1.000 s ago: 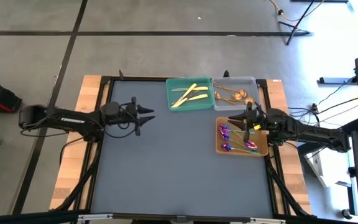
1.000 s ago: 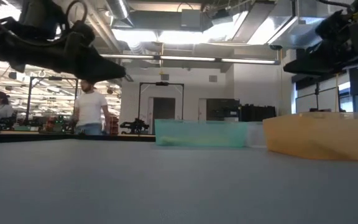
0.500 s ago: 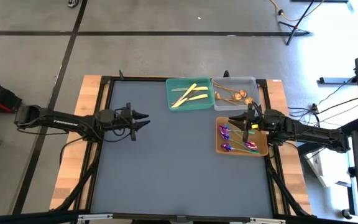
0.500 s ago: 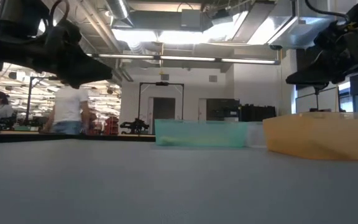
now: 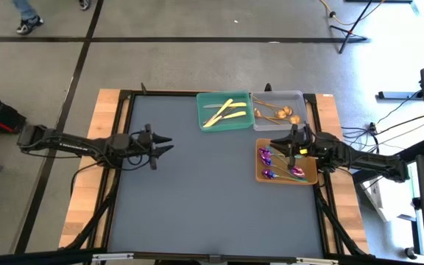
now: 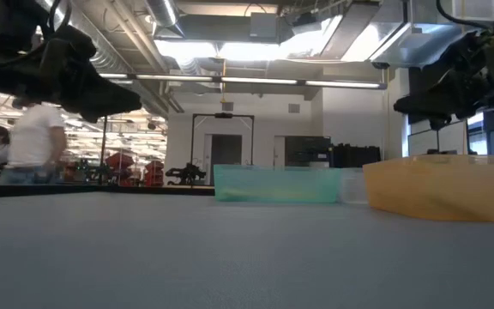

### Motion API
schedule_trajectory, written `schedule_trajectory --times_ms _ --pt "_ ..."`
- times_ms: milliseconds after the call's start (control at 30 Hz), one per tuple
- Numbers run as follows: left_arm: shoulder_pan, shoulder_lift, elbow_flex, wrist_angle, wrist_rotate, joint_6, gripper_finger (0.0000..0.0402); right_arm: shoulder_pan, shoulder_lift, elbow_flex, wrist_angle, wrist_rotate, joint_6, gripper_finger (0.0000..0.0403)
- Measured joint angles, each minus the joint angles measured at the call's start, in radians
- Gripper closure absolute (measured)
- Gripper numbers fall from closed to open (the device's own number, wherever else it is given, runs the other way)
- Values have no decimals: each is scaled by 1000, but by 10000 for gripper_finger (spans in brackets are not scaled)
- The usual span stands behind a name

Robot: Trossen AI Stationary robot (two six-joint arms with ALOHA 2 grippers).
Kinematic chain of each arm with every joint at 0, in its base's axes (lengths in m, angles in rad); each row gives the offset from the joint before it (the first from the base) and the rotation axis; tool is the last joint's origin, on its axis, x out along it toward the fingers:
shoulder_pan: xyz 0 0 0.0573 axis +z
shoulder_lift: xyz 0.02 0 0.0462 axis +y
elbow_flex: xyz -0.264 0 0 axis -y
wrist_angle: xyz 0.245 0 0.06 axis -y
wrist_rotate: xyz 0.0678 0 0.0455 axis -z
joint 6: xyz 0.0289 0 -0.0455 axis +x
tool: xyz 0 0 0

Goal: Sort silverware by color (type)
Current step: Return to Home Position

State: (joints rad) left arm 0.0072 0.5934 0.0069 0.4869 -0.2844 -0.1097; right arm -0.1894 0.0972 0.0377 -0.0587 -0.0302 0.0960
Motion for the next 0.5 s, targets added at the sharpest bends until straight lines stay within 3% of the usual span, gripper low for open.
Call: schedule_trajectory --times_ms 267,500 --pt "-2 -84 1 -47 13 11 269 0 -2 -6 21 -34 -1 398" --pt "-2 -189 1 -146 15 10 291 0 -2 -6 20 -30 -3 392"
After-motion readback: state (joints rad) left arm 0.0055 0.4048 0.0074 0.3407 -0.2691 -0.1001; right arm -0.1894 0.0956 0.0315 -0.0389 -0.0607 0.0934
